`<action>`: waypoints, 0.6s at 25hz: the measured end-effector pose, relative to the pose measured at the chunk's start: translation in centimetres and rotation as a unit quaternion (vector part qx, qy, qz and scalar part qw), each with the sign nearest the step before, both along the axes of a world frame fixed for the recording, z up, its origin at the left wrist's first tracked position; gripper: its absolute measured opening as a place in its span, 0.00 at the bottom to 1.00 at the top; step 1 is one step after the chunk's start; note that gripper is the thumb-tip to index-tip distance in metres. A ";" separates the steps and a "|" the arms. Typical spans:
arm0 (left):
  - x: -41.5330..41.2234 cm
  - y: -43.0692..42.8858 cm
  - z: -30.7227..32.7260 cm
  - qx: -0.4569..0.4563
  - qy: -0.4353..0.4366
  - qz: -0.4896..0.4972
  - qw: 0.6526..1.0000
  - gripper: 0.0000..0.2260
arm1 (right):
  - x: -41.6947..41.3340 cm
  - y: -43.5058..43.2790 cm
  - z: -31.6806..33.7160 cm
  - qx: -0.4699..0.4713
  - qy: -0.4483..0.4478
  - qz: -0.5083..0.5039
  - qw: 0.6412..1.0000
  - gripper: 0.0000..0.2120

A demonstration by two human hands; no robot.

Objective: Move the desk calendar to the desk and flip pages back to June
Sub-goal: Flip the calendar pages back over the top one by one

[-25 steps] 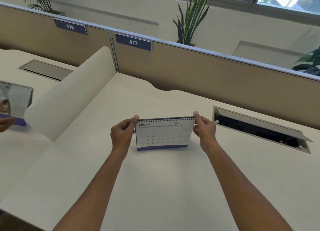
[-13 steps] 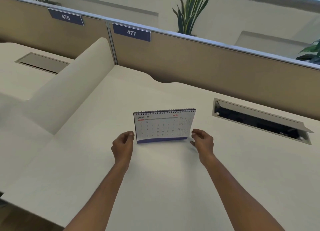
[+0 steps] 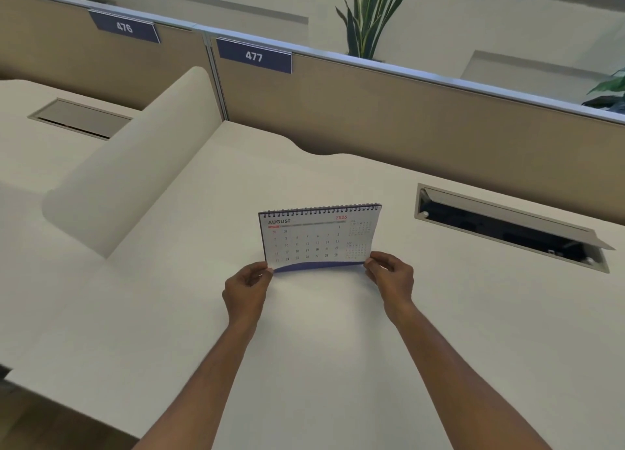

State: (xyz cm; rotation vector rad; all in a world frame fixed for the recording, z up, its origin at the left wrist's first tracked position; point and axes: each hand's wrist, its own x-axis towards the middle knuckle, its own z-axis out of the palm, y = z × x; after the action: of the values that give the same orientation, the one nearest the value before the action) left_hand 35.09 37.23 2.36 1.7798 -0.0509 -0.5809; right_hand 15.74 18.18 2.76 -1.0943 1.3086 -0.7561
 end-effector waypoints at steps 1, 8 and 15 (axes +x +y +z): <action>-0.1 0.1 0.0 -0.006 0.002 0.003 1.000 0.05 | 0.0 0.1 0.0 -0.001 0.000 -0.002 1.000 0.08; -0.6 0.4 -0.1 -0.034 0.020 0.012 0.999 0.09 | -0.9 0.4 0.3 0.012 -0.014 0.007 1.000 0.10; -0.7 1.4 0.2 -0.048 0.038 0.005 0.998 0.08 | -1.8 0.7 1.0 -0.006 -0.023 0.007 1.000 0.09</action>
State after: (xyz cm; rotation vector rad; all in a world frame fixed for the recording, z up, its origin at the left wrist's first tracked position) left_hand 34.35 38.64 2.58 1.6622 -0.0178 -0.6276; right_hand 13.96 18.92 3.78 -1.0885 1.2575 -0.7751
